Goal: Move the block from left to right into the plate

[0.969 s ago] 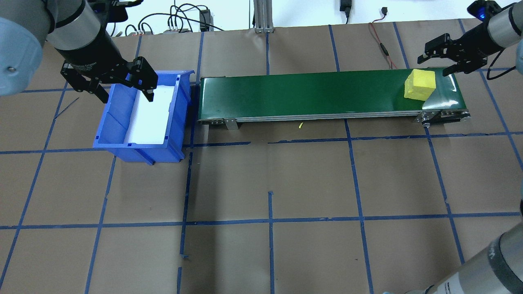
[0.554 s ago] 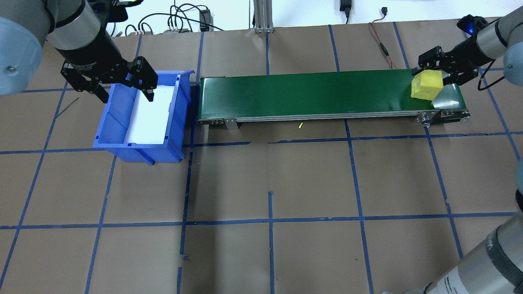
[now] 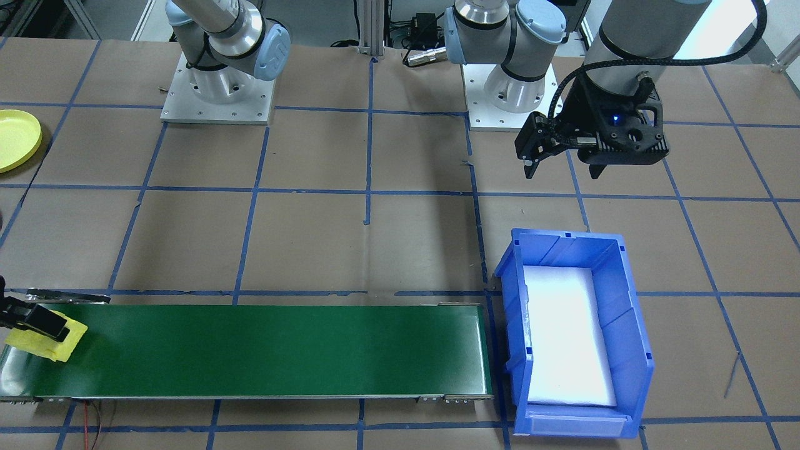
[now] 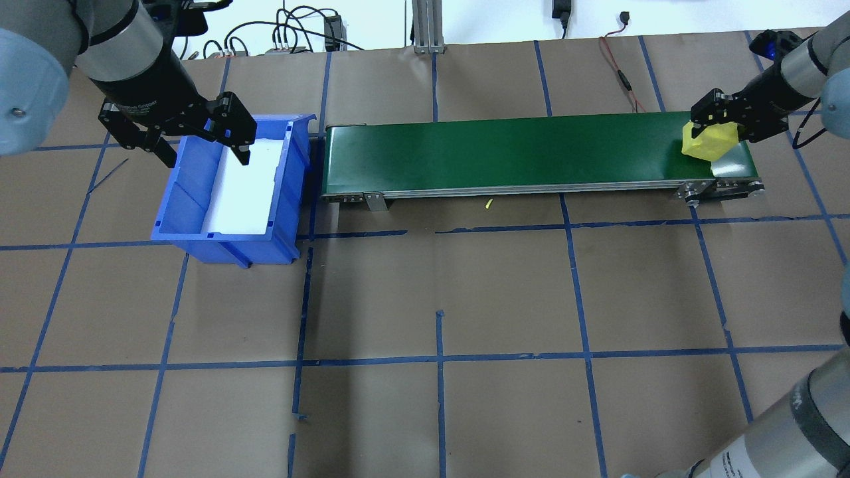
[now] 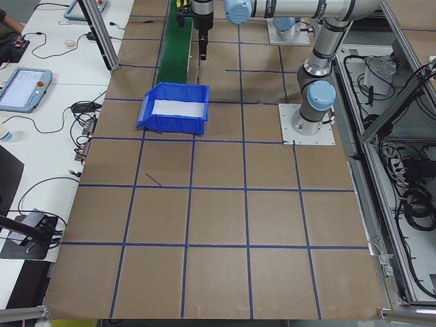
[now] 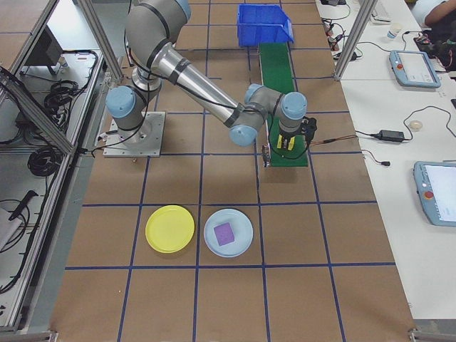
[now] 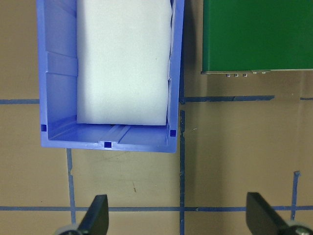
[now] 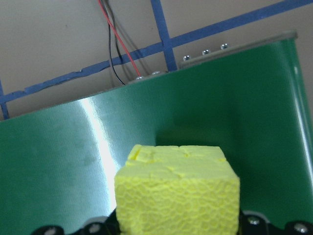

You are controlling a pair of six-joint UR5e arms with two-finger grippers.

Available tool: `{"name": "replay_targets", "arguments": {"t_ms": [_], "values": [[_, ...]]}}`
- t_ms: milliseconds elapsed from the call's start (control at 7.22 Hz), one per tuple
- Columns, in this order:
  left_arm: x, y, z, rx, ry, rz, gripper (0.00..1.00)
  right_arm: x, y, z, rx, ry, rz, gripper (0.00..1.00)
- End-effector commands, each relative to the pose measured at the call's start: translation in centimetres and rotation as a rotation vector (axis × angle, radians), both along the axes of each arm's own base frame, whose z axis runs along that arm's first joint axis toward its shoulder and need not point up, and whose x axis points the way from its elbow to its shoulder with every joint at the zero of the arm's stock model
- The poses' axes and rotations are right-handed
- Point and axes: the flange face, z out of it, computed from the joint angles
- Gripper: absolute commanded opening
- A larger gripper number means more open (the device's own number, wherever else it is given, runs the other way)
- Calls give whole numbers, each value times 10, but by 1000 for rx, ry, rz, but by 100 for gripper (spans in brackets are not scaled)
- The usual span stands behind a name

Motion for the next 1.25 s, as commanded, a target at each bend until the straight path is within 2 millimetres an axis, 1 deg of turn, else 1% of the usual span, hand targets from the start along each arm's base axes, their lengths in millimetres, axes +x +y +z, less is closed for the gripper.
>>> {"name": "replay_targets", "arguments": {"t_ms": [0,138,277,415,554,692,831,969,1108], "values": [[1,0,1,-1,0,2,100,-53,37,40,45,158,2,39],[0,0,-1,2,0,0,100,-96,68,46,99,123,-22,39],[0,0,1,-4,0,0,100,-139,96,51,103,120,20,39],[0,-1,0,-6,0,0,100,-186,130,44,135,163,130,39],[0,-1,0,-6,0,0,100,-225,174,28,185,158,121,39],[0,-1,1,-9,12,3,100,-256,221,4,209,113,159,39],[0,-1,2,-11,12,3,100,-279,267,-18,240,105,208,38],[-1,-1,1,-9,13,1,100,-307,320,-25,219,81,229,38],[-1,-2,3,-17,13,1,100,-322,365,-38,206,54,239,39]]}}
